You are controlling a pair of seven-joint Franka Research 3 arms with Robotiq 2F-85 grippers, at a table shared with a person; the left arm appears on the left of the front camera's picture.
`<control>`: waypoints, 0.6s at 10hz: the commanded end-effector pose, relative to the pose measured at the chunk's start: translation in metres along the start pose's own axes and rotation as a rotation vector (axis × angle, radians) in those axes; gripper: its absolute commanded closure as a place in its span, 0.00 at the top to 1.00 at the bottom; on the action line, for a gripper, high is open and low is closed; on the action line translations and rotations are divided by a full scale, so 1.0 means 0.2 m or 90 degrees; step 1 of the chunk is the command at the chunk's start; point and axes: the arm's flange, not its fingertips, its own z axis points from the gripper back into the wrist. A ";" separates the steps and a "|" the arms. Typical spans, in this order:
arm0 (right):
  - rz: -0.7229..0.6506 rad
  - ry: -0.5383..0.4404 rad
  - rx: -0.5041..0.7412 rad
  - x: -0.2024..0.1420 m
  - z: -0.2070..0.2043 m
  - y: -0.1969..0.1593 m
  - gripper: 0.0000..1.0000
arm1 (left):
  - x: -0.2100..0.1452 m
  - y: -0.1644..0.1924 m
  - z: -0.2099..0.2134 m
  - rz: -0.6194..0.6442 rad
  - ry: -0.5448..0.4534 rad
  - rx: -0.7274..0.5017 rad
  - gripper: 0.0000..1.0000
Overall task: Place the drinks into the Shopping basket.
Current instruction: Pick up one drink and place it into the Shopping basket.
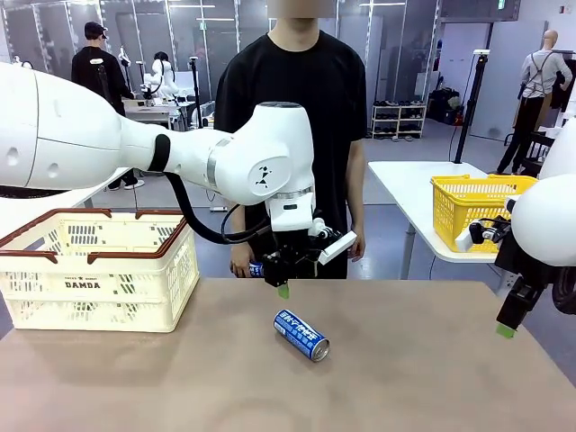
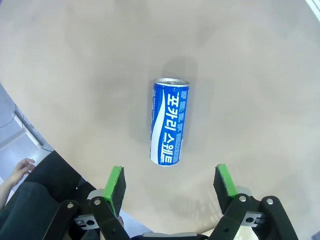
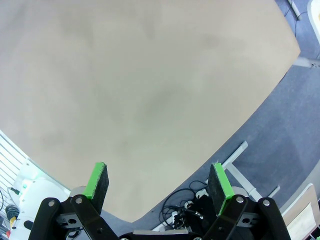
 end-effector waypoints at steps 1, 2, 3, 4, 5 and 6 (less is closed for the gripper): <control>-0.009 0.001 0.000 0.00 0.00 0.01 1.00 | 0.02 0.03 -0.08 -0.023 0.003 -0.005 0.90; -0.009 0.001 0.000 0.00 0.00 0.01 1.00 | 0.03 0.04 -0.12 -0.031 0.001 -0.010 0.90; -0.009 0.001 0.000 0.00 0.00 0.01 1.00 | 0.03 0.05 -0.18 -0.038 -0.015 -0.011 0.90; -0.009 0.001 0.000 0.00 0.00 0.01 1.00 | 0.02 0.06 -0.25 -0.043 -0.015 -0.020 0.90; -0.009 0.001 0.000 0.00 0.00 0.01 1.00 | 0.02 0.06 -0.32 -0.046 -0.030 -0.022 0.90; -0.009 0.001 0.000 0.00 0.00 0.01 1.00 | 0.01 0.07 -0.40 -0.048 -0.043 -0.033 0.90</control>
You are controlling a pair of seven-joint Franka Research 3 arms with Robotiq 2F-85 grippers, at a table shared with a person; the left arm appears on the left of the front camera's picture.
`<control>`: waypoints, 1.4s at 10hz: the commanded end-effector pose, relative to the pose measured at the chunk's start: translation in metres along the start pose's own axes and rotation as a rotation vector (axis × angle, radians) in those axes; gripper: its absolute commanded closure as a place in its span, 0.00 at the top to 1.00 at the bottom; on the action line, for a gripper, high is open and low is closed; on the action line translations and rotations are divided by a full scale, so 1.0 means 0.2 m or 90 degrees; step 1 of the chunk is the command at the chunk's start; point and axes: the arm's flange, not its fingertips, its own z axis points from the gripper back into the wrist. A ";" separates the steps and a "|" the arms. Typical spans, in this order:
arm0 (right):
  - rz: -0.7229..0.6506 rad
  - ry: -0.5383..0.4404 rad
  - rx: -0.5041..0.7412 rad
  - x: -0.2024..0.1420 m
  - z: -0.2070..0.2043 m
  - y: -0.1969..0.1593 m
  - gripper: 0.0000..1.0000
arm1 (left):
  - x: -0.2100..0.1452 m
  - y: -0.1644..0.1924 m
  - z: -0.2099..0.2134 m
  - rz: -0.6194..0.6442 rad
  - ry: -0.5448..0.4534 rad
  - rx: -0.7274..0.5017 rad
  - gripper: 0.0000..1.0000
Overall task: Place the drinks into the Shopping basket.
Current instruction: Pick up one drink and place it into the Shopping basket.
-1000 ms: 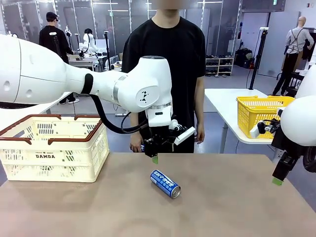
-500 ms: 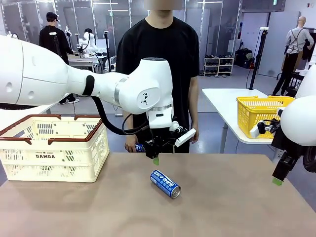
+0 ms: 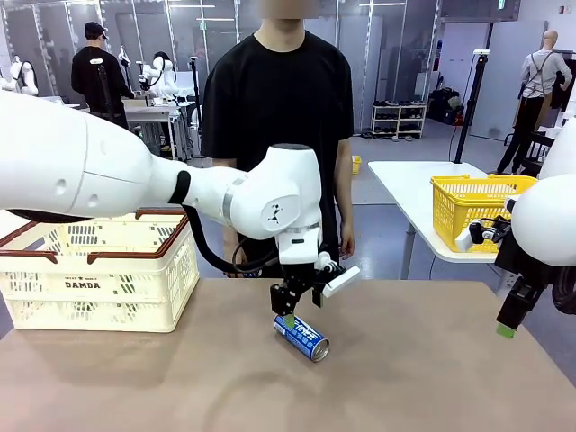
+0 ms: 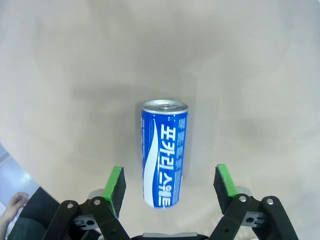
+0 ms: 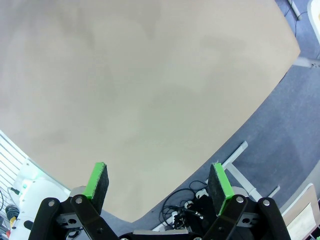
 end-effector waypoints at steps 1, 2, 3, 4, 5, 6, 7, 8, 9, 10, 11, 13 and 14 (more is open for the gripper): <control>-0.009 0.001 0.000 0.00 0.00 0.01 1.00 | -0.02 0.04 -0.09 -0.017 -0.017 0.001 0.90; -0.009 0.001 0.000 0.00 0.00 0.01 1.00 | -0.04 0.04 -0.14 -0.009 -0.016 0.005 0.90; -0.009 0.001 0.000 0.00 0.00 0.01 1.00 | -0.06 0.03 -0.18 -0.002 -0.017 0.005 0.90; -0.009 0.001 0.000 0.00 0.00 0.01 1.00 | -0.08 0.03 -0.21 0.004 -0.019 0.000 0.90; -0.009 0.001 0.000 0.00 0.00 0.01 1.00 | -0.09 0.03 -0.24 0.004 -0.022 -0.004 0.90; -0.009 0.001 0.000 0.00 0.00 0.01 1.00 | -0.10 0.02 -0.27 0.011 -0.011 -0.016 0.90; -0.009 0.001 0.000 0.00 0.00 0.01 1.00 | -0.11 0.02 -0.30 0.013 -0.005 -0.020 0.90; -0.009 0.001 0.000 0.00 0.00 0.01 1.00 | -0.12 0.03 -0.31 0.011 -0.005 -0.019 0.90; -0.009 0.001 0.000 0.00 0.00 0.01 1.00 | -0.13 0.03 -0.31 0.015 -0.001 -0.022 0.90; -0.009 0.001 0.000 0.00 0.00 0.01 1.00 | -0.14 0.04 -0.32 0.015 -0.001 -0.026 0.90; -0.009 0.001 0.000 0.00 0.00 0.01 1.00 | -0.15 0.04 -0.33 0.014 -0.007 -0.029 0.90; -0.009 0.001 0.000 0.00 0.00 0.01 1.00 | -0.16 0.04 -0.33 0.017 -0.020 -0.013 0.73; -0.009 0.001 0.000 0.00 0.00 0.01 1.00 | -0.16 0.04 -0.32 0.022 -0.027 -0.016 0.70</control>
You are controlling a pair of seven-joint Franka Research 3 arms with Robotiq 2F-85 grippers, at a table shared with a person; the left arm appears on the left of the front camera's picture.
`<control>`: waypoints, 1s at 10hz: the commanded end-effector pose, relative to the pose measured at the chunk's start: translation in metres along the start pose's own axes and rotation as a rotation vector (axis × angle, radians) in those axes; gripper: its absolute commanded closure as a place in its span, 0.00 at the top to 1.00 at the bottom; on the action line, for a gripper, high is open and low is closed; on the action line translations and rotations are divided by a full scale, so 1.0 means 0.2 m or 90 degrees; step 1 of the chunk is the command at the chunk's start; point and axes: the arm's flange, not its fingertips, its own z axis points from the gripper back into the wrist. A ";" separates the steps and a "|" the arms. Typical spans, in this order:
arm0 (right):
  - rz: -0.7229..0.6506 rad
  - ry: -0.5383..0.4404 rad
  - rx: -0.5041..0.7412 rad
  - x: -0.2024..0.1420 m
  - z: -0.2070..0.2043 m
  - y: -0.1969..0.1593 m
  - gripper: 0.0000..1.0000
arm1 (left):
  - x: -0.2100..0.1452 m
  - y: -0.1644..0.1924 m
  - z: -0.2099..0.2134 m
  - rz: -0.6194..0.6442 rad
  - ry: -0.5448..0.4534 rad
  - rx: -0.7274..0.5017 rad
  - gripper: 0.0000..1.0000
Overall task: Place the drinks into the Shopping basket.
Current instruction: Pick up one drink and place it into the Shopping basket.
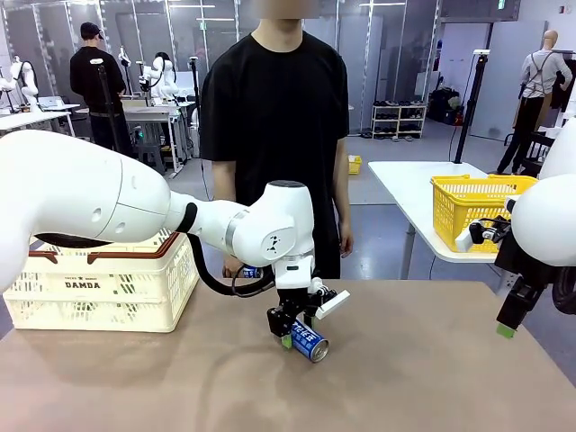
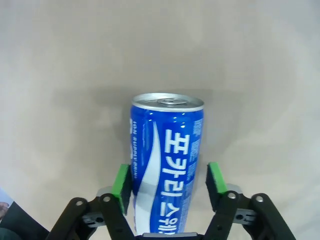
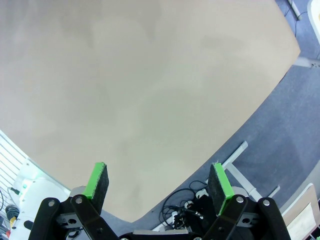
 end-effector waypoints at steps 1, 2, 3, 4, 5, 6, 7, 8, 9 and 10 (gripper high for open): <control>-0.009 0.001 0.000 0.00 0.00 0.01 1.00 | -0.01 0.01 0.01 0.003 -0.016 0.004 0.53; -0.009 0.001 0.000 0.00 0.00 0.01 1.00 | 0.00 0.01 0.01 0.004 -0.013 -0.001 0.50; -0.009 0.001 0.000 0.00 0.00 0.01 1.00 | 0.00 0.01 0.01 0.000 -0.016 -0.005 0.33; -0.009 0.001 0.000 0.00 0.00 0.01 1.00 | -0.01 0.01 -0.01 0.000 -0.017 -0.009 0.30; -0.009 0.001 0.000 0.00 0.00 0.01 1.00 | -0.01 0.00 -0.02 -0.001 -0.024 -0.010 0.13; -0.009 0.001 0.000 0.00 0.00 0.01 1.00 | -0.01 -0.01 -0.03 -0.001 -0.026 -0.012 0.11; -0.009 0.001 0.000 0.00 0.00 0.01 1.00 | 0.00 -0.02 -0.02 -0.004 -0.025 -0.007 0.00; -0.009 0.001 0.000 0.00 0.00 0.01 1.00 | 0.00 -0.02 -0.01 -0.001 -0.021 -0.003 0.00; -0.009 0.001 0.000 0.00 0.00 0.01 1.00 | 0.02 -0.02 0.01 0.004 -0.025 0.008 0.00; -0.009 0.001 0.000 0.00 0.00 0.01 1.00 | 0.03 -0.04 0.07 0.018 -0.022 0.014 0.00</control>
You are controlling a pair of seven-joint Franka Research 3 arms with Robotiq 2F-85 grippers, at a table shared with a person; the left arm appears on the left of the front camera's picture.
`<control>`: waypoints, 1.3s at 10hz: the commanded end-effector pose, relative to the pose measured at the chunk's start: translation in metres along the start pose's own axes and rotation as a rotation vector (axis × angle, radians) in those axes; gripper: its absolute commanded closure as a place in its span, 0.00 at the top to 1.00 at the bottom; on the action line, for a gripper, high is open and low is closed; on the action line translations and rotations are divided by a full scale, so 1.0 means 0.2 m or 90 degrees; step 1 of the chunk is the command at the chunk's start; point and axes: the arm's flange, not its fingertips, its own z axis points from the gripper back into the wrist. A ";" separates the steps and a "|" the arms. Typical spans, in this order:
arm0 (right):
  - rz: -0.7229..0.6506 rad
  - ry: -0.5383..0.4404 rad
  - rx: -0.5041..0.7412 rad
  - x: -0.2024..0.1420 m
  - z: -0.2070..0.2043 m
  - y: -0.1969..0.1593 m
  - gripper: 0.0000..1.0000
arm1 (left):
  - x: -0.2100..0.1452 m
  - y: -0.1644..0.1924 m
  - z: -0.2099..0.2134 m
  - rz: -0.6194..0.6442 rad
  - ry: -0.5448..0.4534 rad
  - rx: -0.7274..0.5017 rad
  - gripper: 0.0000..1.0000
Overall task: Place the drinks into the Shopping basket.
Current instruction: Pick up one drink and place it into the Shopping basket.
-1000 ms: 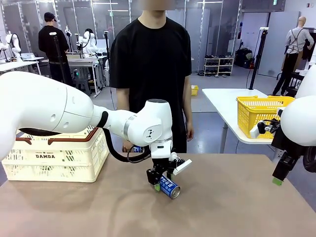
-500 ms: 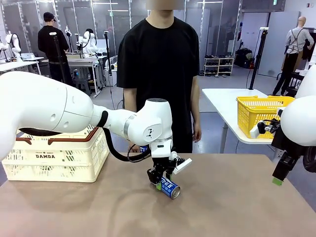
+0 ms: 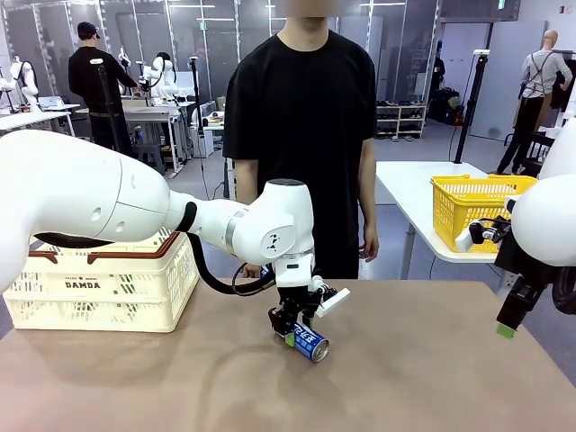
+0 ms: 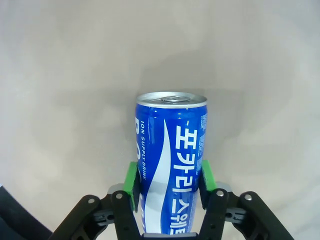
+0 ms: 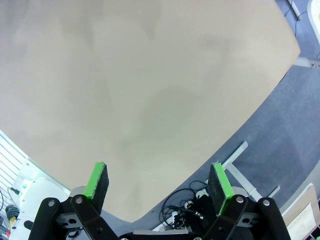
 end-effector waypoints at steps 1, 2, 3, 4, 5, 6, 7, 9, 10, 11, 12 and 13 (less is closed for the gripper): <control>-0.009 0.001 0.000 0.00 0.00 0.01 1.00 | 0.05 -0.06 0.13 0.044 -0.004 0.002 0.00; -0.009 0.001 0.000 0.00 0.00 0.01 1.00 | 0.07 -0.07 0.22 0.049 -0.009 0.003 0.00; -0.009 0.001 0.000 0.00 0.00 0.01 1.00 | 0.10 -0.07 0.31 0.043 -0.020 0.006 0.00; -0.009 0.001 0.000 0.00 0.00 0.01 1.00 | 0.12 -0.08 0.40 0.032 -0.026 0.002 0.00; -0.009 0.001 0.000 0.00 0.00 0.01 1.00 | 0.13 -0.10 0.50 0.036 -0.021 -0.001 0.00; -0.009 0.001 0.000 0.00 0.00 0.01 1.00 | 0.15 -0.12 0.64 0.026 -0.011 -0.005 0.00; -0.009 0.001 0.000 0.00 0.00 0.01 1.00 | 0.17 -0.15 0.77 0.029 0.002 0.005 0.00; -0.009 0.001 0.000 0.00 0.00 0.01 1.00 | 0.20 -0.20 1.01 0.041 0.031 0.031 0.00; -0.009 0.001 0.000 0.00 0.00 0.01 1.00 | 0.21 -0.22 1.08 0.040 0.034 0.032 0.00; -0.009 0.001 0.000 0.00 0.00 0.01 1.00 | 0.21 -0.23 1.13 0.044 0.036 0.032 0.00; -0.009 0.001 0.000 0.00 0.00 0.01 1.00 | 0.20 -0.23 1.15 0.059 0.046 0.033 0.00; -0.009 0.001 0.000 0.00 0.00 0.01 1.00 | 0.20 -0.24 1.17 0.064 0.042 0.040 0.00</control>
